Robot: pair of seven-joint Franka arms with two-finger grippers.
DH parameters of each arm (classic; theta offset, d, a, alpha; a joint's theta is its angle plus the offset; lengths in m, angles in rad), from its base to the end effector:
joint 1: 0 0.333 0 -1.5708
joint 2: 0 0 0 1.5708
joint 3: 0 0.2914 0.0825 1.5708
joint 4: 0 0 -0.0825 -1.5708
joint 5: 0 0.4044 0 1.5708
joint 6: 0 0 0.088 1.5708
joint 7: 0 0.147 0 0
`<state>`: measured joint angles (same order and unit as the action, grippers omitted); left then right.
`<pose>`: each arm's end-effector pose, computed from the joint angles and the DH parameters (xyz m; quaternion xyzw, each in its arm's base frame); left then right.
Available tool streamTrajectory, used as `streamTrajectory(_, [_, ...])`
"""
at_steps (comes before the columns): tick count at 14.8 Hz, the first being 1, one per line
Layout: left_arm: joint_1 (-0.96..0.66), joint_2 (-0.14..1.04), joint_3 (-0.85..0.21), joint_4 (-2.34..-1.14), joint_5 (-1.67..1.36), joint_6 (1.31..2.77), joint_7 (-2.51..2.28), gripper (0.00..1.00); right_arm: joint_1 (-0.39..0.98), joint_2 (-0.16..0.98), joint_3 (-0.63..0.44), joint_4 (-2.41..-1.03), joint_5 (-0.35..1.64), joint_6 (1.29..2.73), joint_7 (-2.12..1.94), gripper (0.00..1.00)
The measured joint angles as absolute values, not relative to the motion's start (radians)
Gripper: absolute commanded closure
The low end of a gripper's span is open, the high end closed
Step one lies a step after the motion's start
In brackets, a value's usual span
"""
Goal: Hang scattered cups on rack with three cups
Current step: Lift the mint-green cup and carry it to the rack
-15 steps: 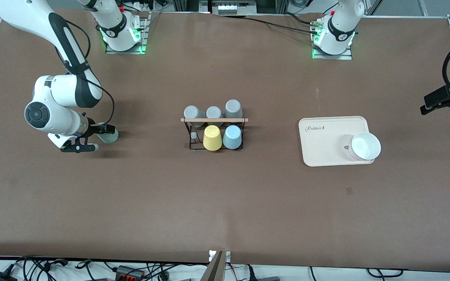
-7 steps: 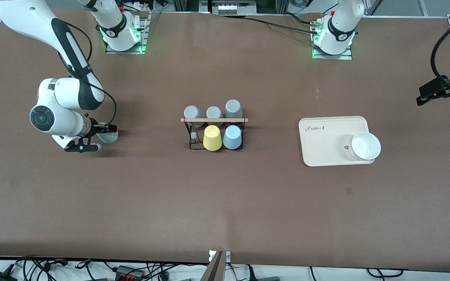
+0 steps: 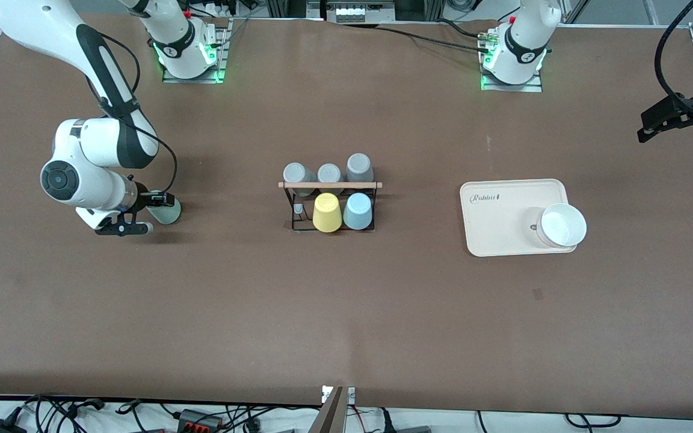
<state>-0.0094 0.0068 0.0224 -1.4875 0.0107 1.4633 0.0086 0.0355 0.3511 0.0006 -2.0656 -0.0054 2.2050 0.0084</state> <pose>0.5647 0.0090 0.5873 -0.9999 -0.0027 0.0156 0.0052 0.5624 0.0200 0.1680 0.9943 0.0156 -0.1056 0.0042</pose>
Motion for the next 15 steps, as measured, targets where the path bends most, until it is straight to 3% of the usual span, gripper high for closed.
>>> streamTrajectory(6, [0.024, 0.0, 0.025, -1.511, -0.014, 1.507, 0.023, 0.0, 0.16, 0.319, 0.008, -1.737, 0.064, 1.916, 0.045, 0.79])
streamTrajectory(15, [0.047, 0.0, -0.006, -1.516, -0.017, 1.513, 0.029, 0.0, 0.457, 0.412, 0.013, -1.529, 0.094, 1.896, 0.557, 0.8])
